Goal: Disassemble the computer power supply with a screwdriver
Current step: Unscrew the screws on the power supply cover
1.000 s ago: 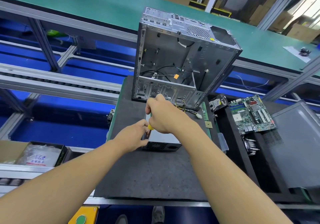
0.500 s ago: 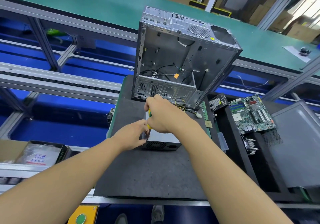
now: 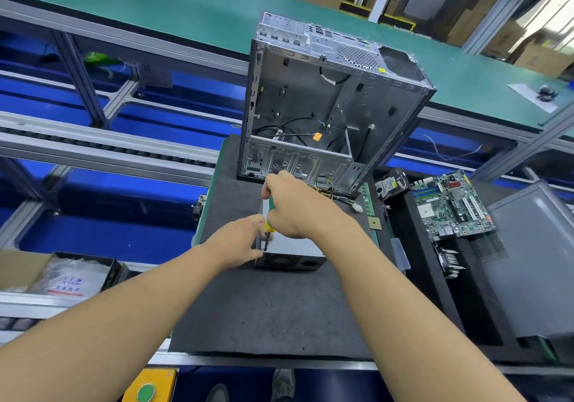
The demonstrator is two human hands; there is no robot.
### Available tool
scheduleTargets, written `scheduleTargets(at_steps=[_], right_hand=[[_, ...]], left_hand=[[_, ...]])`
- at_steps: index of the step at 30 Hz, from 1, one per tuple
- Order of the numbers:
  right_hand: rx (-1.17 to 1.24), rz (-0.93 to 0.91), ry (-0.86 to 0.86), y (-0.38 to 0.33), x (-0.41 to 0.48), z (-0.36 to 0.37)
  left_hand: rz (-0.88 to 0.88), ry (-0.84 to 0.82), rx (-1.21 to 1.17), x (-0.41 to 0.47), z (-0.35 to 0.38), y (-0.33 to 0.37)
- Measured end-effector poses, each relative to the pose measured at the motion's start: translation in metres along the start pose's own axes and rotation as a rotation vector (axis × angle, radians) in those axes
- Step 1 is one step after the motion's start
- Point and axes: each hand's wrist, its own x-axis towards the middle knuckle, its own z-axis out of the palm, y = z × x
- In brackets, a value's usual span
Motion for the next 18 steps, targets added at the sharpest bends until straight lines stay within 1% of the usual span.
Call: scheduleTargets(at_steps=[1, 5, 8, 11, 15, 18], right_hand=[[-0.009, 0.009, 0.012, -0.0005, 0.0000, 0.0006], [-0.188, 0.027, 0.106, -0.0026, -0.0011, 0.0024], [-0.183, 0.009, 0.115, -0.0011, -0.0004, 0.0021], [-0.179, -0.023, 0.122, 0.0014, 0.0010, 0.0025], [-0.020, -0.019, 0.063, 0.0037, -0.0001, 0.0013], [-0.027, 0.000, 0.034, 0.0046, -0.0025, 0.0020]], left_hand=[[-0.004, 0.000, -0.013, 0.0001, -0.0003, -0.0001], [-0.045, -0.010, -0.086, 0.0006, -0.0031, -0.0001], [-0.056, -0.032, -0.115, 0.0012, -0.0044, 0.0008], [-0.037, -0.032, -0.094, 0.0015, -0.0042, 0.0010], [-0.034, -0.006, -0.072, 0.0017, -0.0002, -0.0023], [-0.026, 0.007, -0.058, 0.0016, 0.0019, -0.0033]])
